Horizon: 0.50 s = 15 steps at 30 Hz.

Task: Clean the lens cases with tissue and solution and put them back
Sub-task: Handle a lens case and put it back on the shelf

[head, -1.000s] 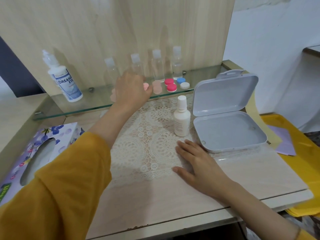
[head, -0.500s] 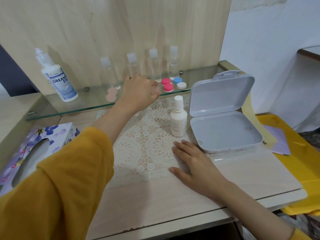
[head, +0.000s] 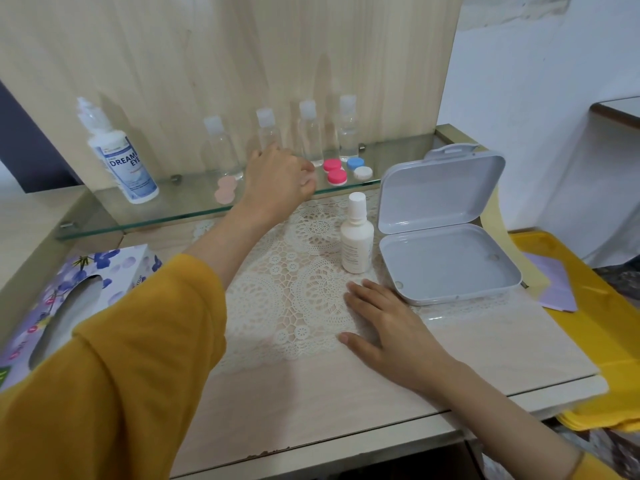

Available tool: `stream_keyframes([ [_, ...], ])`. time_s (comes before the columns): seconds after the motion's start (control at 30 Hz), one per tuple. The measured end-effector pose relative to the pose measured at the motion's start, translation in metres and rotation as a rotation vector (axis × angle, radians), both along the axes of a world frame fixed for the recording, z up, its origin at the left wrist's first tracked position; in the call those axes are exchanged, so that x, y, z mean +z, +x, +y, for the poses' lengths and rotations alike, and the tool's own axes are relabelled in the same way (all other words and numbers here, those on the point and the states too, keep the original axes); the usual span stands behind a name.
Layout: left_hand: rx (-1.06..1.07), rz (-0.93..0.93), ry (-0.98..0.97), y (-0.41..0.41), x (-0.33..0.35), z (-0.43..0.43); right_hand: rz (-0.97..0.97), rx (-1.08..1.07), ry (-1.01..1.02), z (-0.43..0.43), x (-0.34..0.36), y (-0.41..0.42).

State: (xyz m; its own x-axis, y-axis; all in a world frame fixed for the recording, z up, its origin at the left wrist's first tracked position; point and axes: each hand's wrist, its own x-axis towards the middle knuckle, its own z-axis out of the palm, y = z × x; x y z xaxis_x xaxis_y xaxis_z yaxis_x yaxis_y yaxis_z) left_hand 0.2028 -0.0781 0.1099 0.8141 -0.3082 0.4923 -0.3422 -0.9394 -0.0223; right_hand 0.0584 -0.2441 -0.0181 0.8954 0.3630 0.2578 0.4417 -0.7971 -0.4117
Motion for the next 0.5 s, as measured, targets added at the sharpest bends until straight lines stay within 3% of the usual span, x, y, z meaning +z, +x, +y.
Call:
stream_keyframes([
  [0.37,-0.192,-0.325,-0.164,-0.026,-0.01,0.012,0.003,0.005,0.001,-0.001,0.003,-0.002],
  [0.5,-0.268,-0.33,-0.234,-0.065,-0.033,0.023,0.003,0.004,0.007,0.0,0.005,-0.003],
])
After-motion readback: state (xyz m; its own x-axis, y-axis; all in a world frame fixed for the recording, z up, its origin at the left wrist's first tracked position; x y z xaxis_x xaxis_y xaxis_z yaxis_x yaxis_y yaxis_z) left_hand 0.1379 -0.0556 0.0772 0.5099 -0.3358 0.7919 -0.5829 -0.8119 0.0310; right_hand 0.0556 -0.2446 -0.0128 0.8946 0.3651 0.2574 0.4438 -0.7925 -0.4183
